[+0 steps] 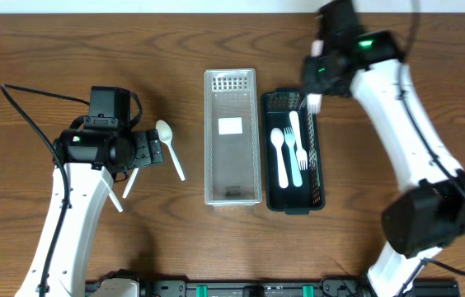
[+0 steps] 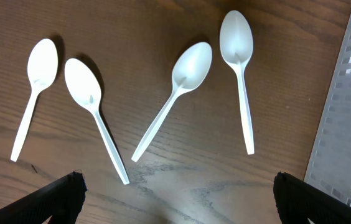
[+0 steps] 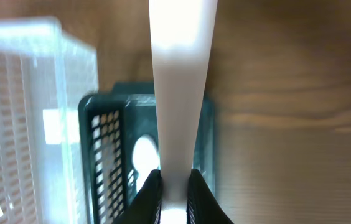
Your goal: Pack container
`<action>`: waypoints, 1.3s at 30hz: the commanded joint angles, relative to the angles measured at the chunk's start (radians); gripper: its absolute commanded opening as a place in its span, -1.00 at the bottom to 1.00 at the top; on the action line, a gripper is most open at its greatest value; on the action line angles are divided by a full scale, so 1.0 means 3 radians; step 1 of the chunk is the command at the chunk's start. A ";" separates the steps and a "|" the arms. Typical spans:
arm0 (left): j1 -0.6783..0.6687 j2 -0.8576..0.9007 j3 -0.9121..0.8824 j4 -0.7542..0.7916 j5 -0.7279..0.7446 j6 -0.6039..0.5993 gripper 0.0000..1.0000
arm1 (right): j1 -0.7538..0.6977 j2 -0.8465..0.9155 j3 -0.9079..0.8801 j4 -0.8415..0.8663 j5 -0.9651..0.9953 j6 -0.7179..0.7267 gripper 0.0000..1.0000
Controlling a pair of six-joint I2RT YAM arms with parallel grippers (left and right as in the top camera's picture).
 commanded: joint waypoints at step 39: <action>-0.0234 0.0112 0.0181 0.0102 -0.0041 -0.0008 0.96 | -0.1083 -0.0781 -0.0003 -0.0314 0.0239 -0.0200 0.69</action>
